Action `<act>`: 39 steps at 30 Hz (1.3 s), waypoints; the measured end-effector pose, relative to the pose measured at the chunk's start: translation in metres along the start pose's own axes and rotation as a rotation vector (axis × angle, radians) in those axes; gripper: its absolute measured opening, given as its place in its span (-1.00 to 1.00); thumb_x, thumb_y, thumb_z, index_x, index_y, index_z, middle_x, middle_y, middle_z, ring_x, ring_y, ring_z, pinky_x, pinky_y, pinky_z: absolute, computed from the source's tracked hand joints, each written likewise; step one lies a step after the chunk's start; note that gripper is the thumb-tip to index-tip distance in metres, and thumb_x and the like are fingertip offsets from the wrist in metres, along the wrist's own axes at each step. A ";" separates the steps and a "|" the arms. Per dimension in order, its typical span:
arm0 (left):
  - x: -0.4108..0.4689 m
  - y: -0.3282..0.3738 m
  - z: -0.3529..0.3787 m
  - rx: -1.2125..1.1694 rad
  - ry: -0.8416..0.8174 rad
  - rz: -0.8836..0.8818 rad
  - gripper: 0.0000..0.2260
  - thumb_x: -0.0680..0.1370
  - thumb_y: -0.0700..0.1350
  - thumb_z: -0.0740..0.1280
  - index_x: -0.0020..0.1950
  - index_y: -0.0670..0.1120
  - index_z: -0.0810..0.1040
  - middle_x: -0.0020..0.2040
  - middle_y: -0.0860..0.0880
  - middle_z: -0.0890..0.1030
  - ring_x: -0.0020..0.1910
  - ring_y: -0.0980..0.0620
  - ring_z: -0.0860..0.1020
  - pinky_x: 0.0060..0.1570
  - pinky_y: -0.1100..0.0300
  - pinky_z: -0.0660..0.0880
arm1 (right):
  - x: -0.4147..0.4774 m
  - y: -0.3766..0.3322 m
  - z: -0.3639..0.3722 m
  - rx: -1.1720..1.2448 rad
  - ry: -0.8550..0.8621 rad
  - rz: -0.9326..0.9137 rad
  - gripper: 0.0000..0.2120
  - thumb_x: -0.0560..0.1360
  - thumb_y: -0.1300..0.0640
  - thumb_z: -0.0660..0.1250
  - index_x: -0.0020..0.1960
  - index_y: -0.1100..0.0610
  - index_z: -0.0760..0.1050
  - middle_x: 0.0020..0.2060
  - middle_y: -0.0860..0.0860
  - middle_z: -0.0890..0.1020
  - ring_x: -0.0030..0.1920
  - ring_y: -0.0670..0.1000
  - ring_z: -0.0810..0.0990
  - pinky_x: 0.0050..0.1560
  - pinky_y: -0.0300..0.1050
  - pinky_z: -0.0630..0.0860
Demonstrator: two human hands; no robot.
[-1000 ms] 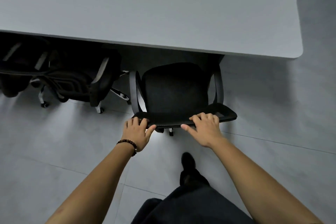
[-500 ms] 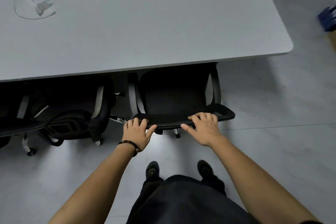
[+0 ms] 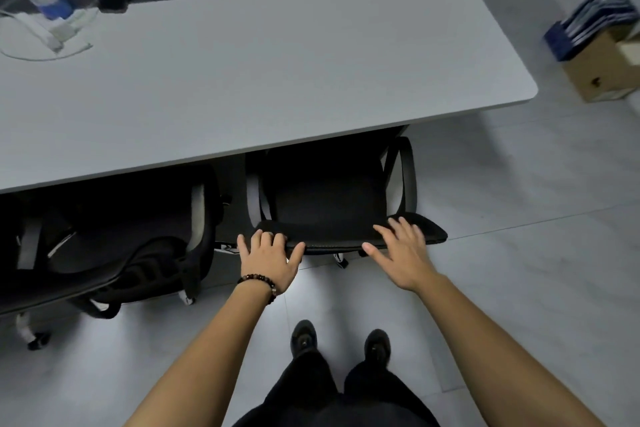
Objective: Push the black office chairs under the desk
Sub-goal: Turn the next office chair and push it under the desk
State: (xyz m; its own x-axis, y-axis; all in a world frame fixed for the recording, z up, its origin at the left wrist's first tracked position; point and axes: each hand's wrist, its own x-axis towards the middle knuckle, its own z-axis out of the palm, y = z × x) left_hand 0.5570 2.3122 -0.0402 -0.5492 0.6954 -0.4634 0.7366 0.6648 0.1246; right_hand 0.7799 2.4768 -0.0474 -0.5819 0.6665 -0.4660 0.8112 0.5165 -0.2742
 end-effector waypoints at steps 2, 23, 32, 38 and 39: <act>-0.004 0.018 0.000 0.032 0.025 -0.011 -0.39 0.55 0.32 -0.11 0.27 -0.08 0.43 0.30 -0.12 0.46 0.42 -0.13 0.25 0.47 -0.17 -0.09 | -0.003 0.016 -0.005 -0.048 0.050 0.130 -0.09 0.39 -0.57 -0.14 0.57 -0.06 0.10 0.59 0.10 0.05 0.58 0.10 -0.13 0.51 0.10 -0.26; -0.010 0.032 0.018 -0.009 0.027 -0.057 -0.41 0.53 0.35 -0.10 0.31 0.01 0.41 0.22 -0.04 0.45 0.29 -0.13 0.33 0.40 -0.27 -0.04 | 0.013 0.024 -0.010 -0.047 0.017 0.104 -0.17 0.40 -0.57 -0.16 0.44 -0.11 0.29 0.50 0.13 0.23 0.55 0.14 -0.01 0.49 0.20 -0.31; -0.012 0.052 0.024 -0.042 0.043 -0.043 -0.45 0.55 0.31 -0.06 0.27 -0.03 0.42 0.22 -0.06 0.44 0.31 -0.17 0.30 0.39 -0.28 -0.07 | 0.016 0.042 -0.020 -0.070 0.048 0.081 -0.16 0.38 -0.58 -0.16 0.41 -0.09 0.35 0.49 0.10 0.27 0.55 0.14 0.02 0.49 0.17 -0.27; -0.007 0.034 0.019 -0.115 0.035 -0.001 -0.49 0.56 0.28 0.02 0.32 0.00 0.41 0.26 -0.04 0.45 0.34 -0.11 0.31 0.42 -0.21 -0.07 | 0.008 0.039 -0.020 -0.004 0.033 0.057 -0.26 0.47 -0.50 -0.06 0.46 -0.08 0.31 0.51 0.08 0.25 0.56 0.11 0.01 0.50 0.13 -0.27; -0.007 0.029 0.015 -0.156 0.040 0.017 -0.51 0.57 0.26 0.06 0.35 0.01 0.40 0.28 -0.03 0.46 0.35 -0.09 0.31 0.43 -0.17 -0.08 | 0.005 0.040 -0.022 0.009 0.022 0.047 -0.30 0.50 -0.45 0.01 0.48 -0.06 0.29 0.52 0.07 0.25 0.56 0.10 0.02 0.51 0.12 -0.25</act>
State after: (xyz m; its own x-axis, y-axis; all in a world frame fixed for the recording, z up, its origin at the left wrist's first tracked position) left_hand 0.5887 2.3223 -0.0465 -0.5544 0.7154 -0.4253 0.6775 0.6847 0.2686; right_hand 0.8082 2.5123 -0.0419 -0.5444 0.7013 -0.4603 0.8380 0.4797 -0.2601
